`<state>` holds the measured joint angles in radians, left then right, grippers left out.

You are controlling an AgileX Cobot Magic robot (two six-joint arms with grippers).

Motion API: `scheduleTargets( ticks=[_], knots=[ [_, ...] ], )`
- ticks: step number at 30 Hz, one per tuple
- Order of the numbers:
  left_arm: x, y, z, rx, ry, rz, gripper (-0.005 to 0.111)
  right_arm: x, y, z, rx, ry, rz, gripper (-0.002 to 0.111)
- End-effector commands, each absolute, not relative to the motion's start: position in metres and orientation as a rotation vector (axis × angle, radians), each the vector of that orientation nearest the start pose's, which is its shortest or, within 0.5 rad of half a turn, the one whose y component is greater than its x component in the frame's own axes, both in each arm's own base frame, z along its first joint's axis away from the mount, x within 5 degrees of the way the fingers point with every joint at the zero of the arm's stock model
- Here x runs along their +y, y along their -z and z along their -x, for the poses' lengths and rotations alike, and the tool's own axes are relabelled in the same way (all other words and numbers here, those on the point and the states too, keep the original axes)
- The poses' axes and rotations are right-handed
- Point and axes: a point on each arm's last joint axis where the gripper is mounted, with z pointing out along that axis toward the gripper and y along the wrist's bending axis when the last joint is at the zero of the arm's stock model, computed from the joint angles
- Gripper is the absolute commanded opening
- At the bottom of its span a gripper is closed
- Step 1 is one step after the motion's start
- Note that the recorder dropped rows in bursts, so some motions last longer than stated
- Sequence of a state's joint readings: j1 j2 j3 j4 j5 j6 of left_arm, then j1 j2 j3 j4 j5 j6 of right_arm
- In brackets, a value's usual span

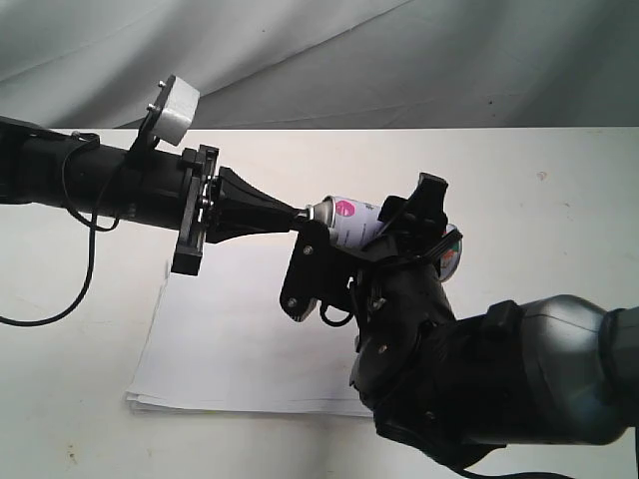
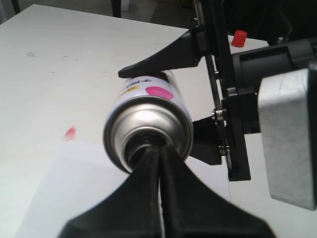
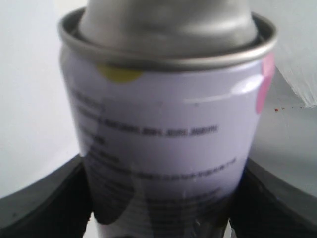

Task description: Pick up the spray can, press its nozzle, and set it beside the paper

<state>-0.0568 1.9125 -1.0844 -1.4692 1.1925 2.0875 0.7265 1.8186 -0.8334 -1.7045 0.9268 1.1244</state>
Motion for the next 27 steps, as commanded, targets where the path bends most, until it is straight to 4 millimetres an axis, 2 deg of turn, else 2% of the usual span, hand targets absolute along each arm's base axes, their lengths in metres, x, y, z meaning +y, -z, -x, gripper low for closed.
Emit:
scheduleTargets(
  ticks=[1, 7, 12, 27],
  knots=[
    [-0.106, -0.195, -0.345, 1.658, 1.033, -1.189, 0.0, 0.161, -0.176, -0.29, 1.843, 1.027, 0.982, 0.0],
    [-0.106, -0.195, -0.345, 1.656, 1.035, -1.181, 0.0, 0.161, -0.175, -0.29, 1.843, 1.025, 0.984, 0.0],
    [-0.117, -0.194, -0.343, 1.659, 1.028, -1.205, 0.0, 0.161, -0.175, -0.29, 1.843, 1.027, 0.986, 0.0],
    [-0.117, -0.194, -0.344, 1.664, 1.02, -1.195, 0.0, 0.161, -0.175, -0.29, 1.843, 1.025, 0.987, 0.0]
  ],
)
